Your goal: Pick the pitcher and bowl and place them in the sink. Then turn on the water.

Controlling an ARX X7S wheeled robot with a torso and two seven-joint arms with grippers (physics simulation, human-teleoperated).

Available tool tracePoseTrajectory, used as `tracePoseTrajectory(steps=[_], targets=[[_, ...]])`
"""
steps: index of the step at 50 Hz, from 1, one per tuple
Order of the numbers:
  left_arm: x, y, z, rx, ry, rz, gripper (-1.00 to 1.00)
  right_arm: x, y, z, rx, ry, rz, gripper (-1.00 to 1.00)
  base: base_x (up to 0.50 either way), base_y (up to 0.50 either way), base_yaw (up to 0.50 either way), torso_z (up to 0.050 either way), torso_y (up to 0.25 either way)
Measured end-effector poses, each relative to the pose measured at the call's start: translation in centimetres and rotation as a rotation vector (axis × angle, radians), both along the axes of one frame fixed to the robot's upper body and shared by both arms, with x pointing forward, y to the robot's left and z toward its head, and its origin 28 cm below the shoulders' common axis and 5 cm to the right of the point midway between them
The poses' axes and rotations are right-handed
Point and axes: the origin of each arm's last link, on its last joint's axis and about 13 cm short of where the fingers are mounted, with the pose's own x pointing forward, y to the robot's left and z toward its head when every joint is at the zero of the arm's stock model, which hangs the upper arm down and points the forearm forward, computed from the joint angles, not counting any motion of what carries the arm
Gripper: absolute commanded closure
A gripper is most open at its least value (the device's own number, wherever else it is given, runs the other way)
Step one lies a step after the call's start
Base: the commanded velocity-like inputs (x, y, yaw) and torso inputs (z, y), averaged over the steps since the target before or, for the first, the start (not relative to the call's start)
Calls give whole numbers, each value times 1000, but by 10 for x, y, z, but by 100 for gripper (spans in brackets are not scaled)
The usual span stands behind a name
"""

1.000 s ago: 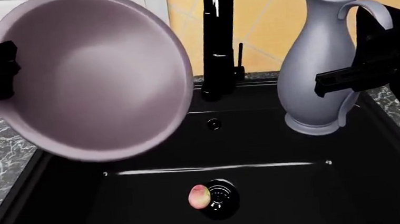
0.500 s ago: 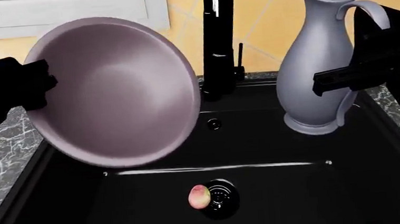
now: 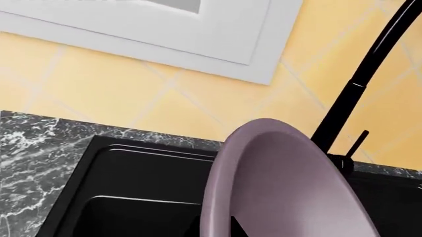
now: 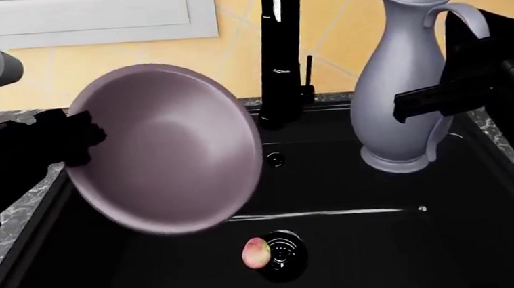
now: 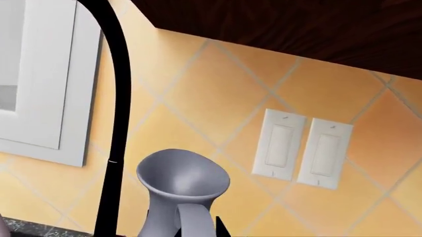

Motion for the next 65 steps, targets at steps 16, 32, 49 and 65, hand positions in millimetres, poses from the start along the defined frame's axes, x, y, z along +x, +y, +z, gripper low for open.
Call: tracePoseTrajectory(steps=[16,32,49,65], targets=[[3,0,-23,10,60,-9,100,3,1,-2,-1,8,2,100,0,0,0,1,1],[4,-2,-38,21,101,-17,100,5,1,-4,1,12,3,100,0,0,0,0,1],[5,-3,-50,32,139,-25,100,6,1,-4,3,15,3,100,0,0,0,1,1],[7,-5,-63,50,178,-29,100,7,2,-5,4,18,4,100,0,0,0,1,1]])
